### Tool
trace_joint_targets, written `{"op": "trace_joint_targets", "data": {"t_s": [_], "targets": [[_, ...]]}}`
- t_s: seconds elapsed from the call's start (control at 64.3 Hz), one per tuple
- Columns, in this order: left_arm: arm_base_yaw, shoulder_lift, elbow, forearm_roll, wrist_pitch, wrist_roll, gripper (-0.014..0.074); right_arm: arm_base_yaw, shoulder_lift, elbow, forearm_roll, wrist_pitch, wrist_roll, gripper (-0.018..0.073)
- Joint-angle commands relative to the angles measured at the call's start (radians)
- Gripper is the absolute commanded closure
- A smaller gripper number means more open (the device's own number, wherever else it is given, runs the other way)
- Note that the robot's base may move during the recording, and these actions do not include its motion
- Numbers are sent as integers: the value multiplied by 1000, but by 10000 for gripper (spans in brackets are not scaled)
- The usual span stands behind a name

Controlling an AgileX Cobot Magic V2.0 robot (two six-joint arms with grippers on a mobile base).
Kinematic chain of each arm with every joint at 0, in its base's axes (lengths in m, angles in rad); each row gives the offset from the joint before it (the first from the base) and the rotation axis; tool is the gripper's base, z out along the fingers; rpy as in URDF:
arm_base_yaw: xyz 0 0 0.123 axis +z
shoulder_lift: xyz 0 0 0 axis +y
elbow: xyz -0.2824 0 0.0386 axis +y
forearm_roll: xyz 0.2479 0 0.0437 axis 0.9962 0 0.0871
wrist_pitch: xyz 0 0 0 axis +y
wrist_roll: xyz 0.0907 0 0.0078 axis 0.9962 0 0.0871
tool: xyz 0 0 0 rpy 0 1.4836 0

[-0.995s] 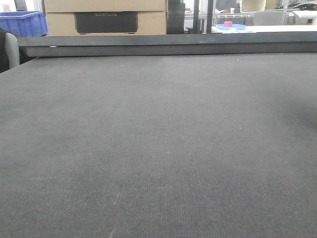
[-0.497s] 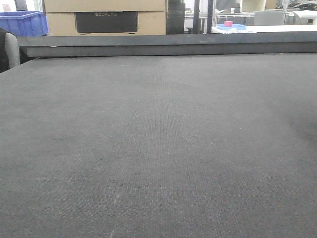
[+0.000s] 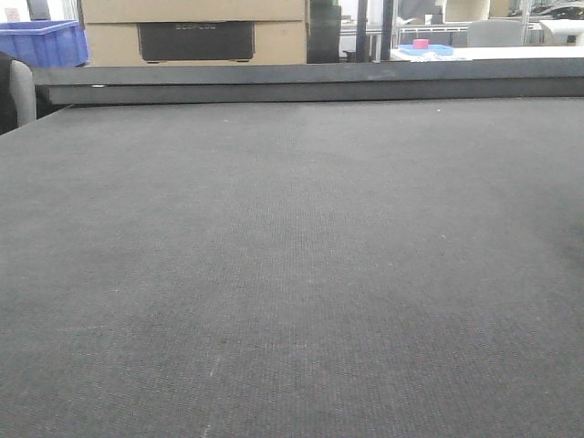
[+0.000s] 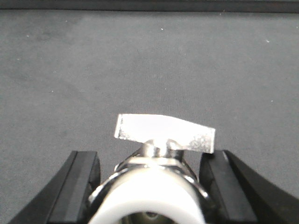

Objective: Place valve from conveyor to right shelf box

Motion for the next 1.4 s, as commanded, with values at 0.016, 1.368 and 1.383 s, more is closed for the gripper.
{"op": "trace_joint_targets", "data": {"t_s": [0.016, 1.368, 1.383], "targets": [[2, -8, -5, -7, -44, 1, 707, 0, -13, -6, 0, -65, -10, 727], [2, -8, -5, -7, -44, 1, 707, 0, -13, -6, 0, -74, -10, 727], [2, -8, -5, -7, -44, 1, 707, 0, -13, -6, 0, -74, -10, 727]]}}
